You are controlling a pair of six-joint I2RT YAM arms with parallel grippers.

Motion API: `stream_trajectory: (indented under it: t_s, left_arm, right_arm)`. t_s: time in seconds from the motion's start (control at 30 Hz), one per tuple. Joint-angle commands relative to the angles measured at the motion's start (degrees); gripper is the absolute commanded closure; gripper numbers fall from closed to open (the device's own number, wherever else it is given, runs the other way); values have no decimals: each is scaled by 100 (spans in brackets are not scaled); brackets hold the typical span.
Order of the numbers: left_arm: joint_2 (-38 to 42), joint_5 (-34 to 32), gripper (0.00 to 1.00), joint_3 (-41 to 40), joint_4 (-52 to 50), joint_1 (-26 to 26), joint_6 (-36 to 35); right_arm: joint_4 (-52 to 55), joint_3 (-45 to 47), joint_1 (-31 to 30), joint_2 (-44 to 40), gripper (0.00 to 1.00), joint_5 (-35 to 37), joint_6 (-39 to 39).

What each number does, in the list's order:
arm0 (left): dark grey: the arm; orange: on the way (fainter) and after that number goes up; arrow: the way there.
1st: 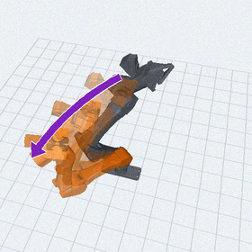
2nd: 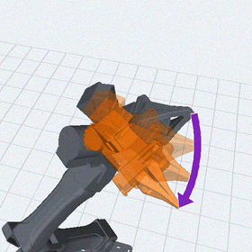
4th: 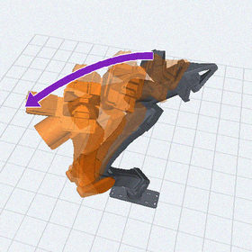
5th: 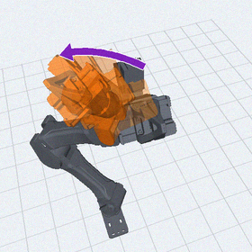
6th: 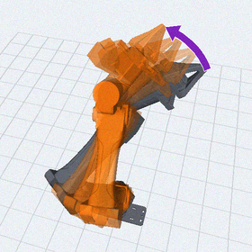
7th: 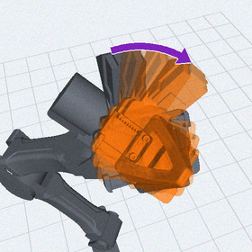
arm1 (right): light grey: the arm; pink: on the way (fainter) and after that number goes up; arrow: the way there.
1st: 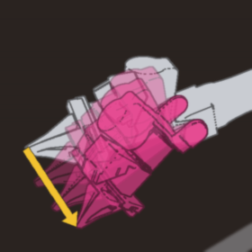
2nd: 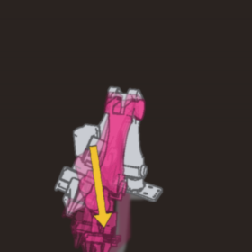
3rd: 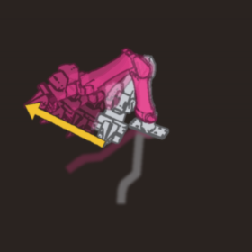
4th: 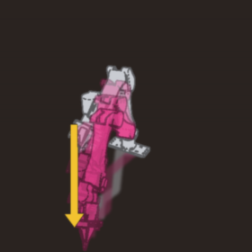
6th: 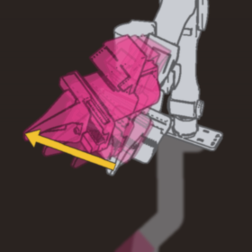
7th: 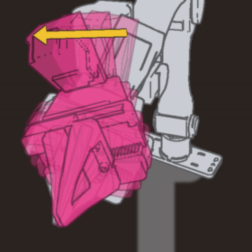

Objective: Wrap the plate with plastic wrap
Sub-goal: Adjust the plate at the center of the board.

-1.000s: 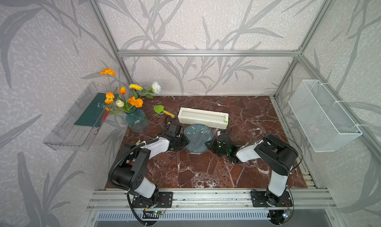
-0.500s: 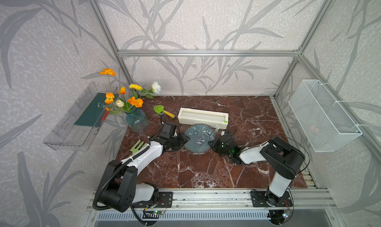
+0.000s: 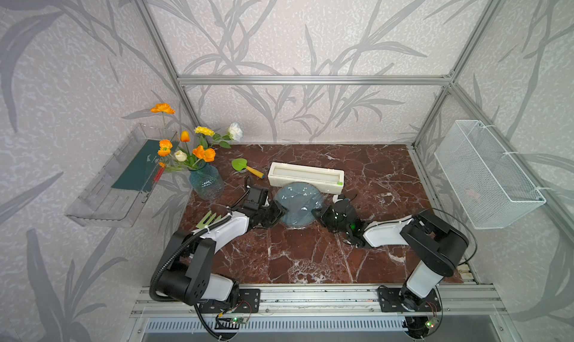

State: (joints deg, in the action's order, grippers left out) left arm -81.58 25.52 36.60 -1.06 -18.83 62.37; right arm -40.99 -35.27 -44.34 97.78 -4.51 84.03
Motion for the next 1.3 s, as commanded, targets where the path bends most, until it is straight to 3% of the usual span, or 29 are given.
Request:
stream_trajectory:
  t_s: [0.0,0.37,0.6,0.9,0.97,1.1,1.27]
  left_arm:
    - [18,-234,56,-314,1215,-132,637]
    - [620,-833,81,-746,1026,-291,524]
    - [826,-963,83,-1189,1079,-310,358]
    - [349,-1094,74,-1271,1154,-477,61]
    - [298,-1207,70,-1217,853,-490,-6]
    - [432,-1510,51,-1164,66,-479,-221]
    - [918,-2206,45,-849,-1225,-390,-524]
  right_arm:
    - [-1116,-326,-111,-285,99,11,121]
    - [-1380,110,-188,-248,99,224,294]
    - [-1548,408,-189,-49,96,186,299]
    - [-1585,669,-152,333,87,120,-36]
    - [-1662,752,-90,433,80,34,-57]
    - [-1732,927,68,415,65,-142,-70]
    - [-1005,1175,266,-384,60,-195,-441]
